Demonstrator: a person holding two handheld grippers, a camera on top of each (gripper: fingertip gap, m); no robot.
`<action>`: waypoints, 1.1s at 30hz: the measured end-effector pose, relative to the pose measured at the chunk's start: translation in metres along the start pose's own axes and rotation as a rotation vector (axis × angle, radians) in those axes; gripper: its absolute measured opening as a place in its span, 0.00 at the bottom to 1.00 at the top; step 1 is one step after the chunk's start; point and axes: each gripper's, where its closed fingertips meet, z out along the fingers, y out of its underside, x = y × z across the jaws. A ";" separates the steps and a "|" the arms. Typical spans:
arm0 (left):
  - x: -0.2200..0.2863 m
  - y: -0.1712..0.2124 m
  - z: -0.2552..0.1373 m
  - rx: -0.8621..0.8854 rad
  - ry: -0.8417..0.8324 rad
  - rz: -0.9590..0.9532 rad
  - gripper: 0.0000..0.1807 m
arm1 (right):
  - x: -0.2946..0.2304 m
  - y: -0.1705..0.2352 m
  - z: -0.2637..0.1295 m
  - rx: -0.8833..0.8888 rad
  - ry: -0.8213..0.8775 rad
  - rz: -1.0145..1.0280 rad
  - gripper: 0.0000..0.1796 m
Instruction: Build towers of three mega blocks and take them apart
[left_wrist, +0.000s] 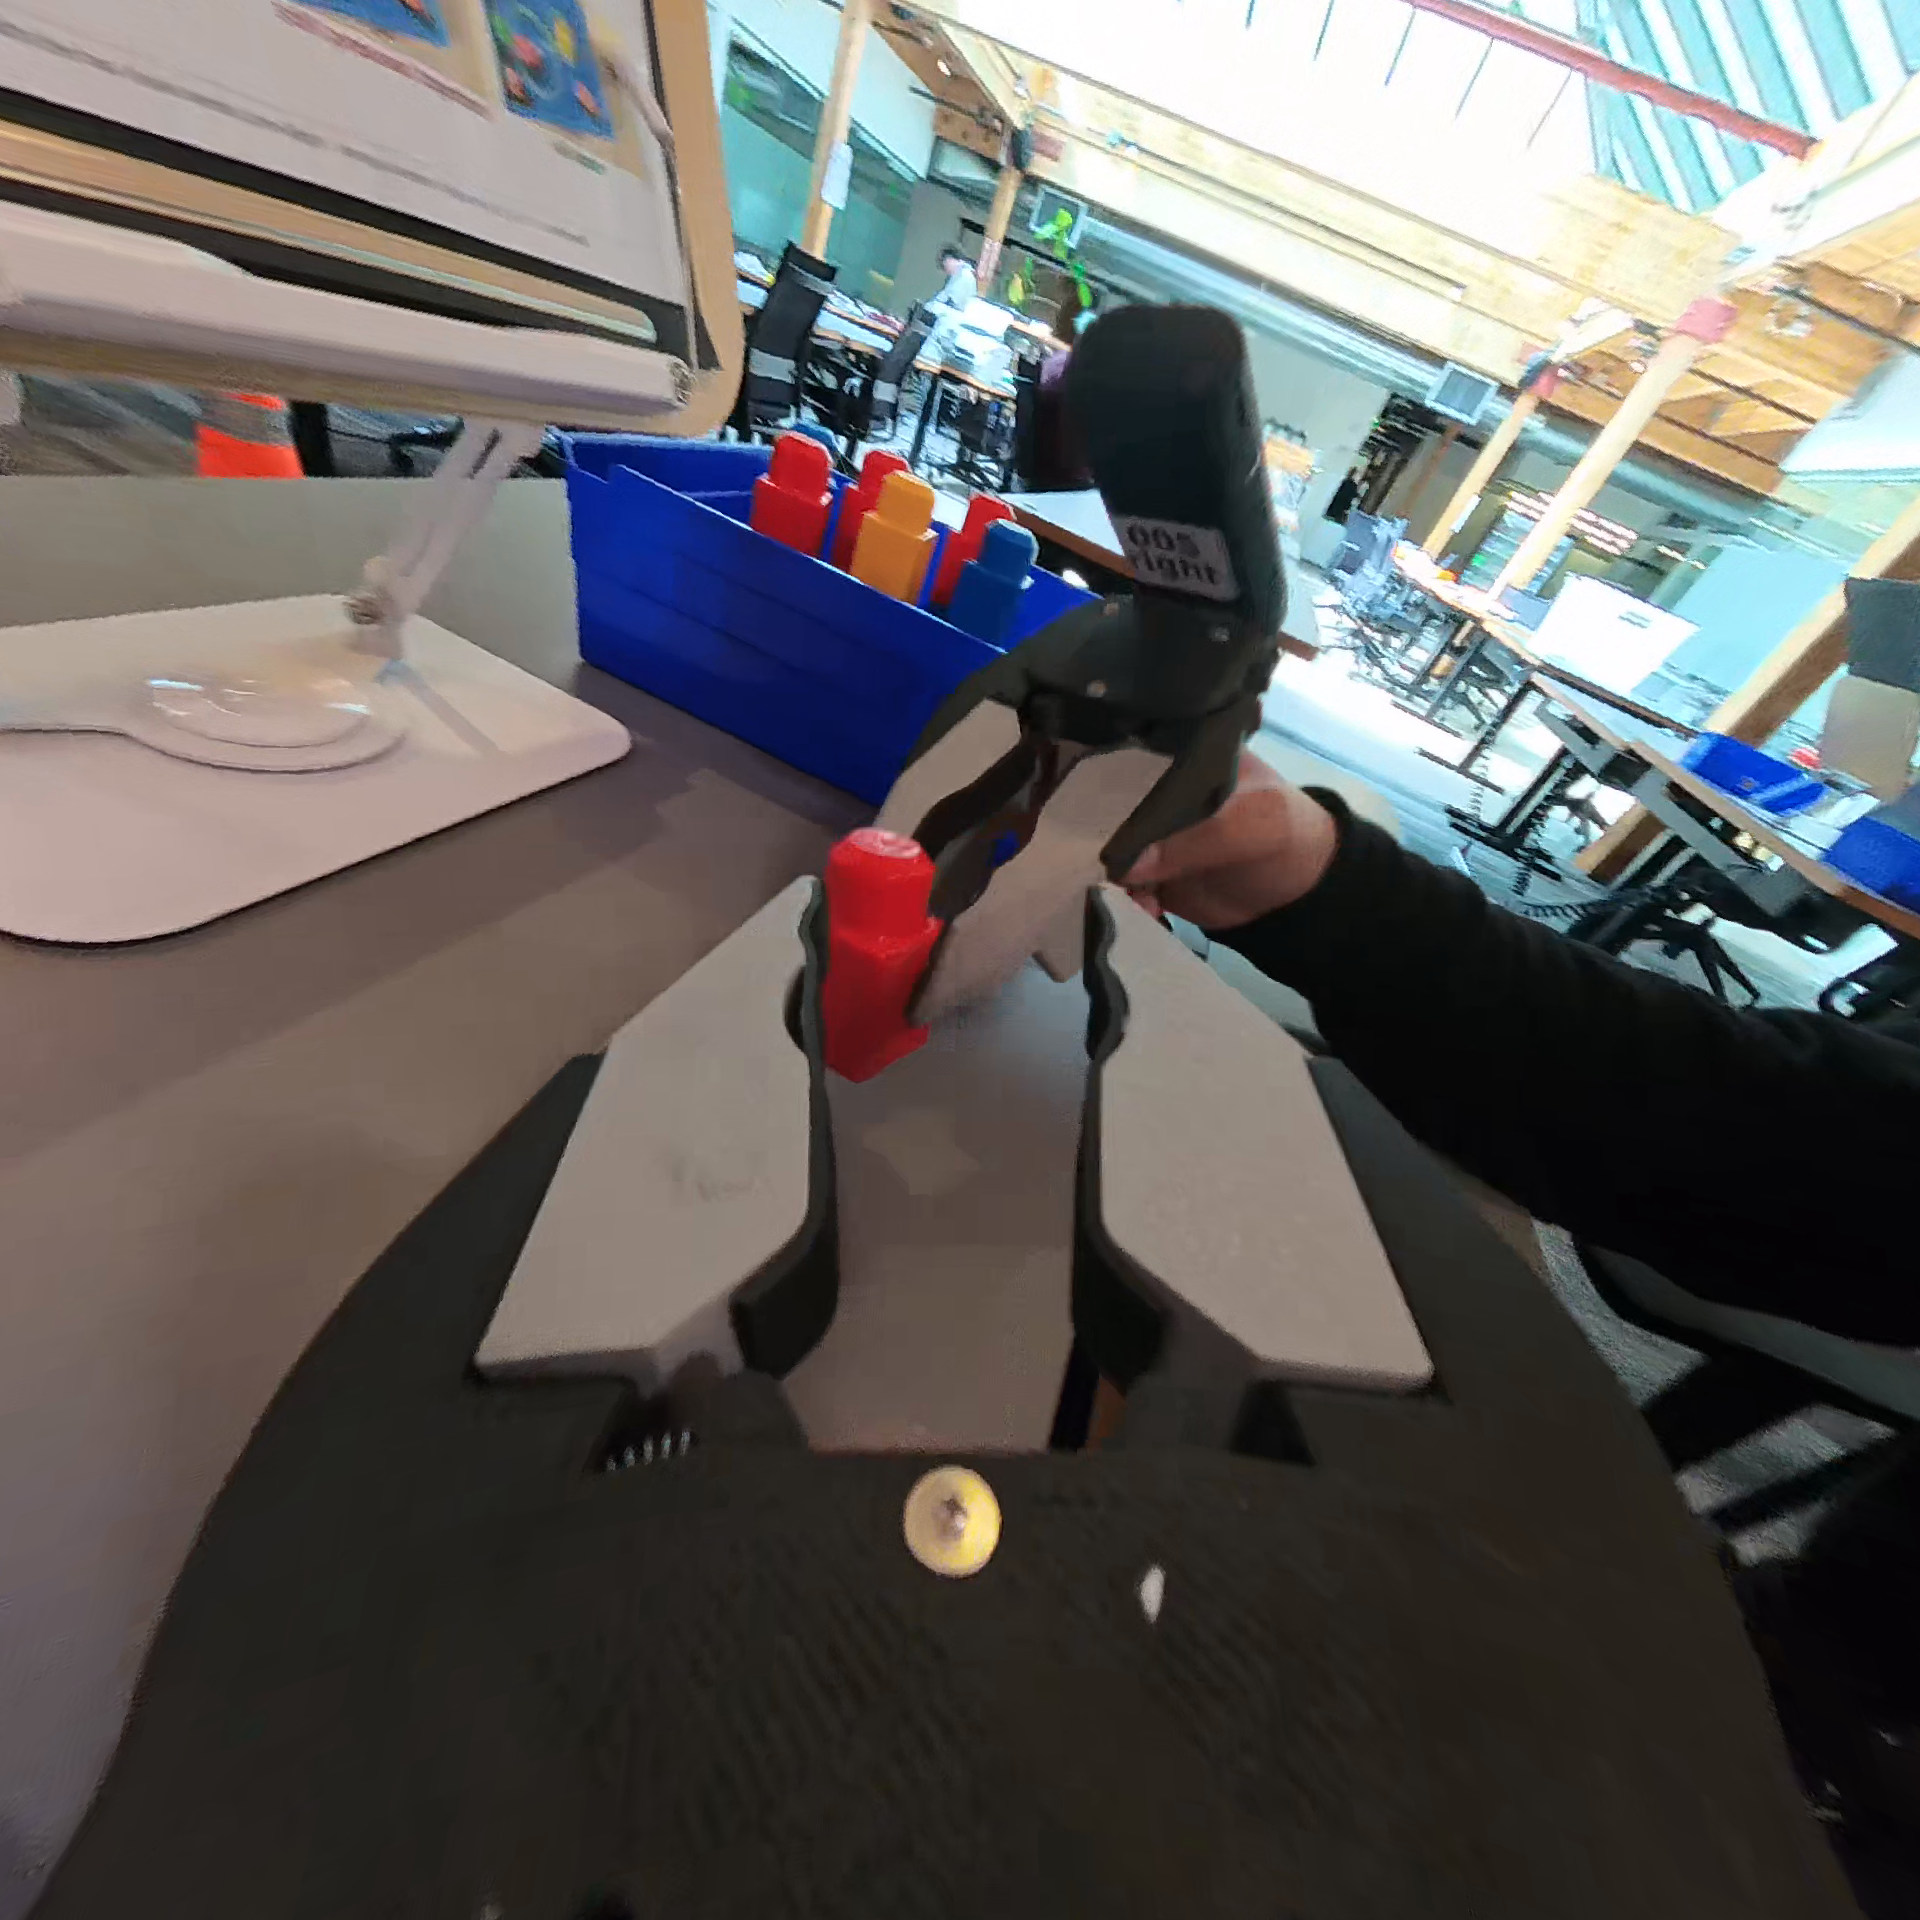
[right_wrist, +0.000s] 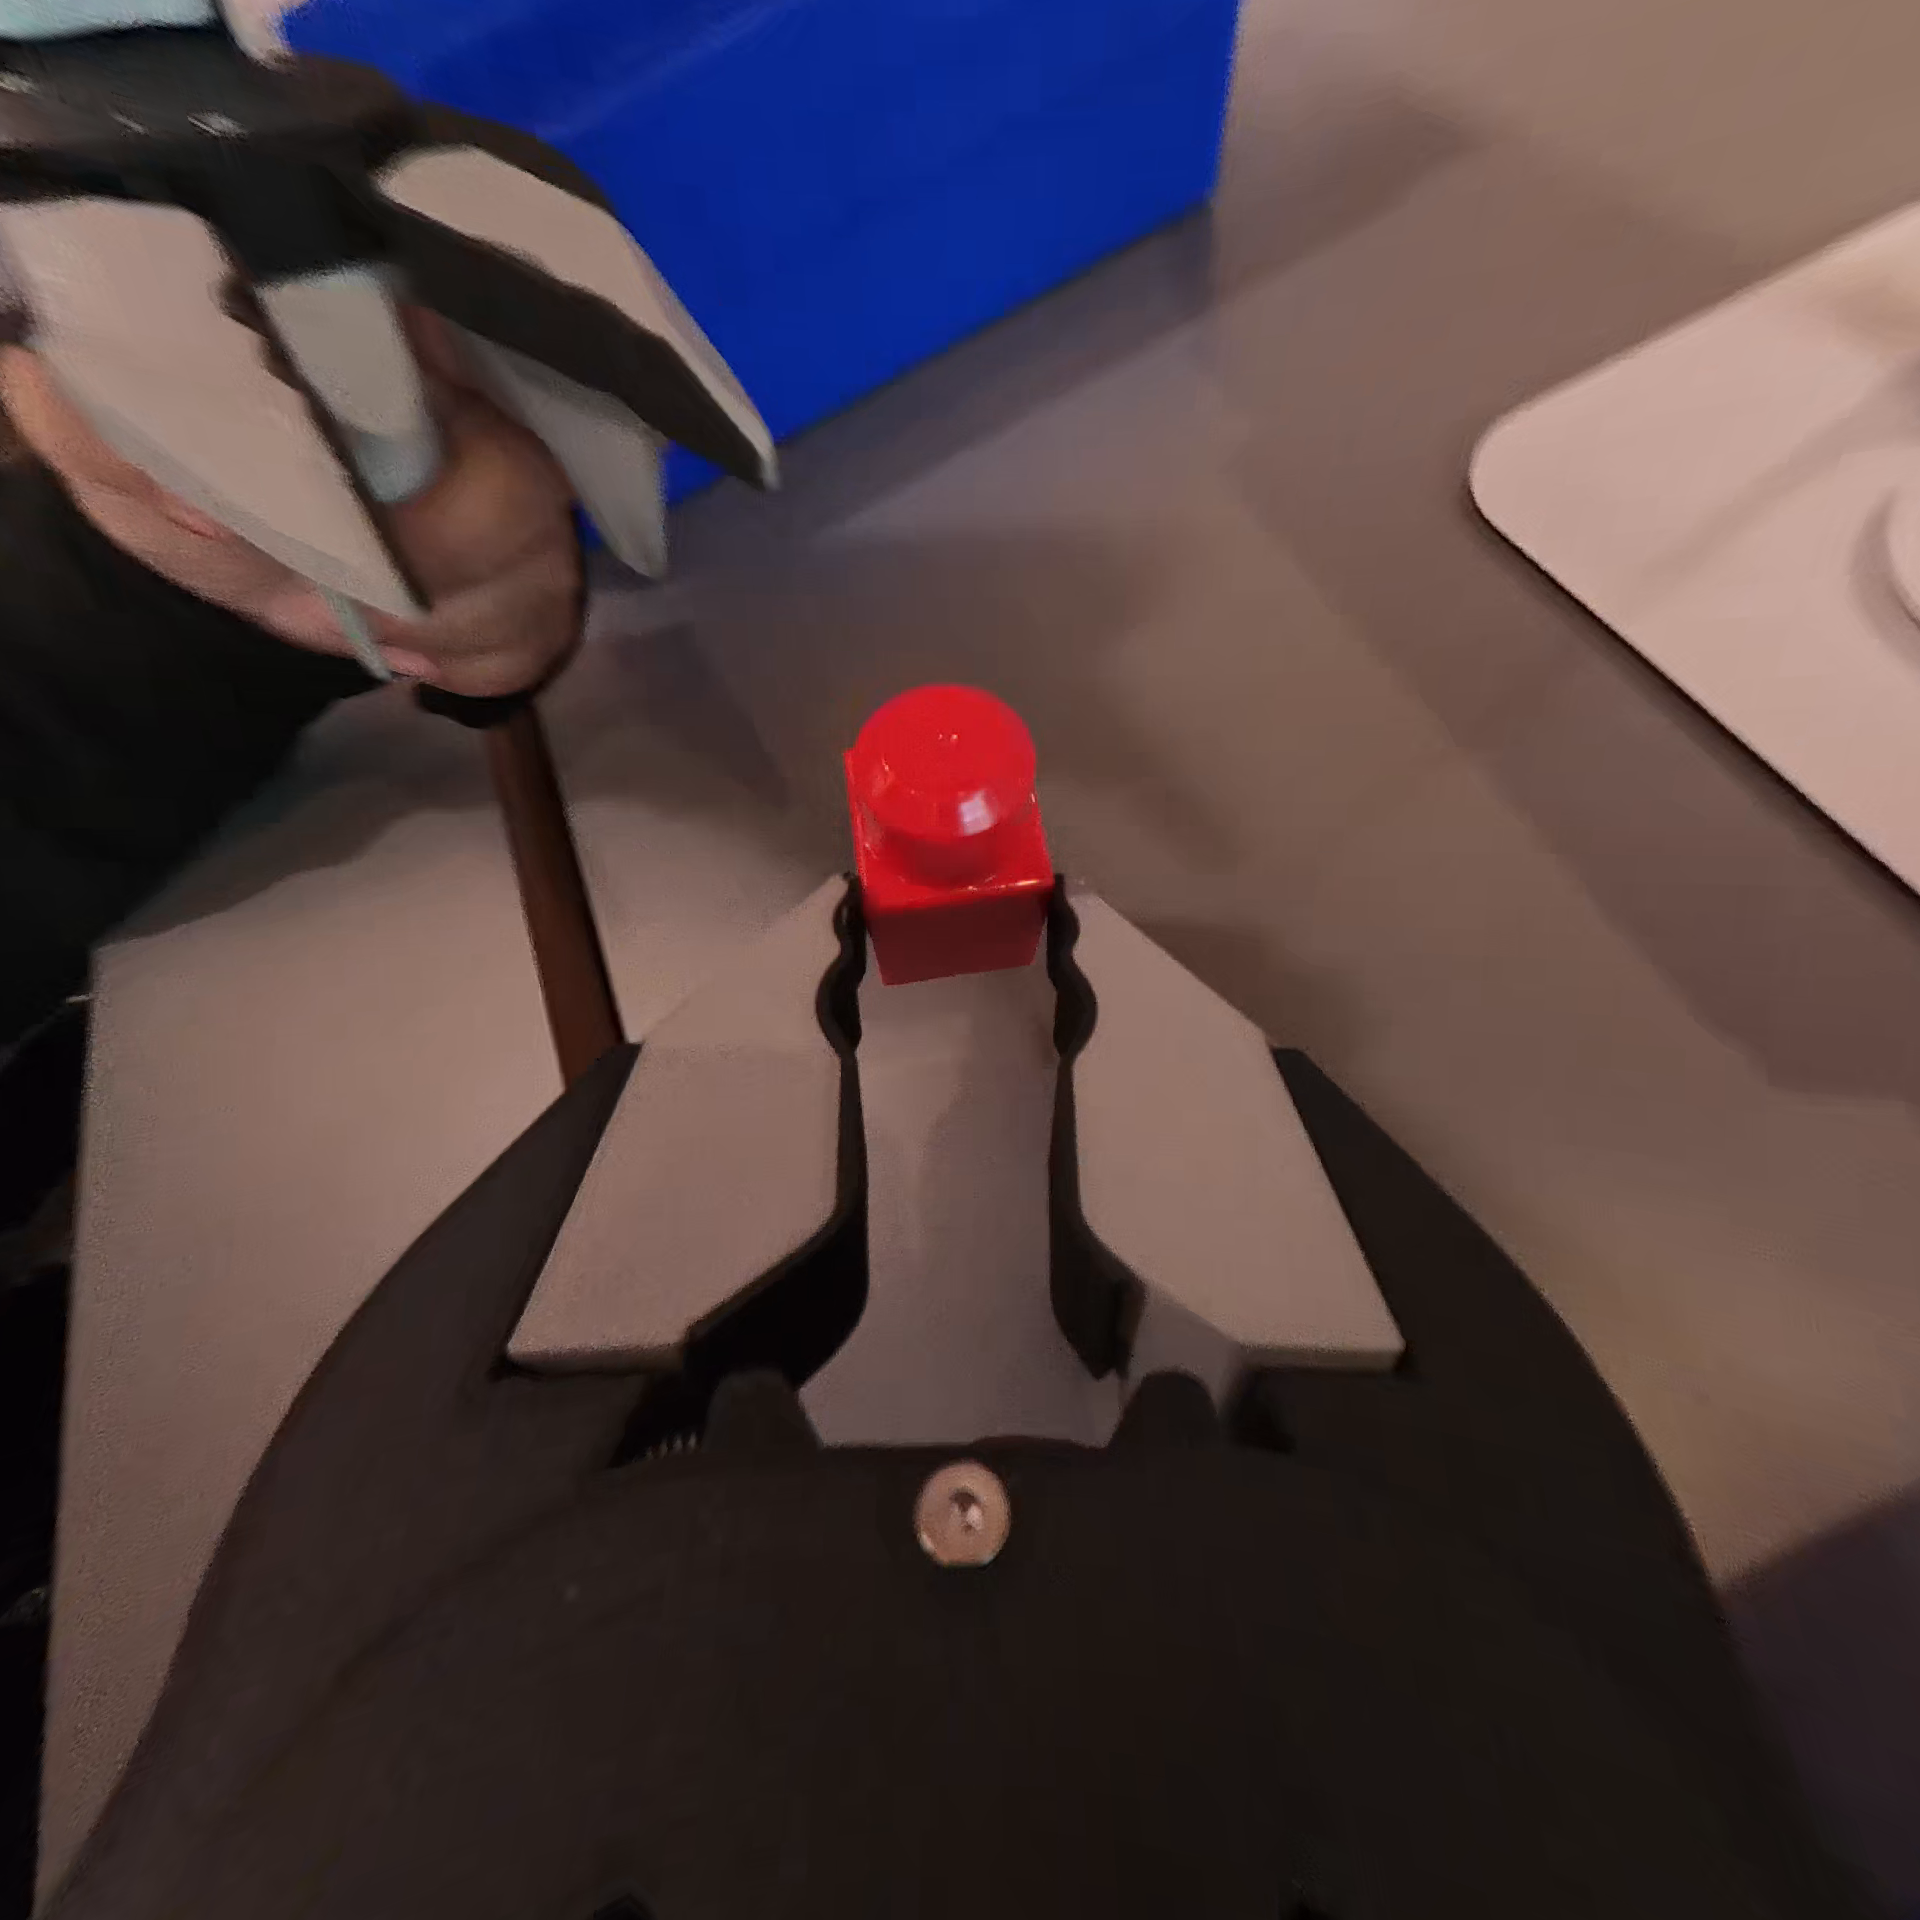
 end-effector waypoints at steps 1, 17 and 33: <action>-0.002 -0.003 -0.002 0.019 -0.009 -0.008 0.26 | 0.007 0.005 0.003 -0.025 0.035 0.014 0.18; -0.012 -0.002 -0.002 0.028 -0.041 -0.062 0.26 | 0.016 0.011 0.006 -0.084 0.153 -0.053 0.21; -0.014 0.002 0.001 0.013 -0.048 -0.063 0.26 | 0.047 -0.045 -0.044 0.279 0.493 -0.129 0.15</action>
